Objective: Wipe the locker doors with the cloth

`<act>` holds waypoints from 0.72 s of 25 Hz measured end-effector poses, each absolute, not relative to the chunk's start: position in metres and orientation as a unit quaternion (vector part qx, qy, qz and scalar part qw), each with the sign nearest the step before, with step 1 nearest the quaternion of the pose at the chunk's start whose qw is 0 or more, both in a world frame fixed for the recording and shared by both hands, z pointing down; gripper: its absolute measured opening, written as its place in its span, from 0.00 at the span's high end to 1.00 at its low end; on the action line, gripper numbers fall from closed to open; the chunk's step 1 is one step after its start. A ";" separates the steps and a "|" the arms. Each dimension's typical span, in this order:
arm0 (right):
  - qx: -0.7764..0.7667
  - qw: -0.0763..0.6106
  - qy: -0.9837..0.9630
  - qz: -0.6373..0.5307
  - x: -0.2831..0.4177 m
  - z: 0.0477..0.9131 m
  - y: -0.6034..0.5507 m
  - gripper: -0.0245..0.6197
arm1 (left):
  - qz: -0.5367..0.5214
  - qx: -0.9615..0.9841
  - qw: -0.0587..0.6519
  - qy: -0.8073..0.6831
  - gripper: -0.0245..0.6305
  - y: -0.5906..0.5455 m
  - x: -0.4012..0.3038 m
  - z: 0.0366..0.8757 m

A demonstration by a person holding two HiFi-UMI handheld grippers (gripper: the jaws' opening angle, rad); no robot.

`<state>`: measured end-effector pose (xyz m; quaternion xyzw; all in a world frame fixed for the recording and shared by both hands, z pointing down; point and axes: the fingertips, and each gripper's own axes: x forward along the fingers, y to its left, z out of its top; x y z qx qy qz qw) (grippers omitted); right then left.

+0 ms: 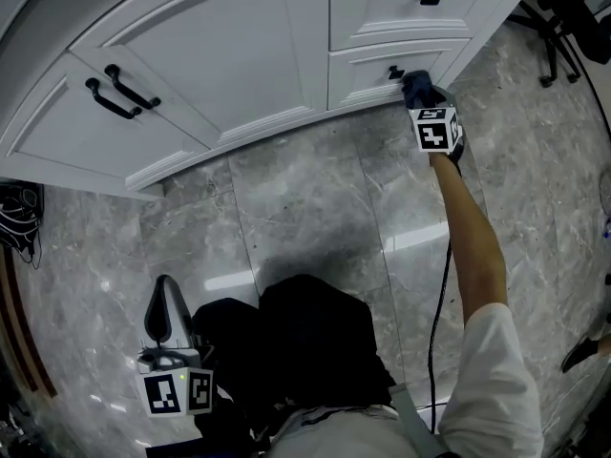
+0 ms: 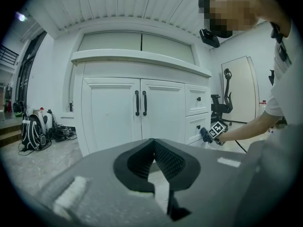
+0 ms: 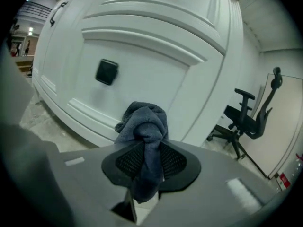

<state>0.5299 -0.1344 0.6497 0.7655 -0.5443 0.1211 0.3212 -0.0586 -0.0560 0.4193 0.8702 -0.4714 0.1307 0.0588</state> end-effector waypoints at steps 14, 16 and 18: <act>0.805 0.264 -0.515 0.132 0.514 0.616 -0.081 0.82 | 0.079 0.874 0.076 -0.474 0.96 -0.079 -0.096 0.412; 0.786 0.259 -0.545 0.134 0.476 0.594 -0.077 0.82 | 0.074 0.870 0.089 -0.480 0.96 -0.084 -0.108 0.402; 0.767 0.258 -0.571 0.136 0.438 0.562 -0.068 0.82 | 0.075 0.867 0.100 -0.482 0.96 -0.086 -0.117 0.377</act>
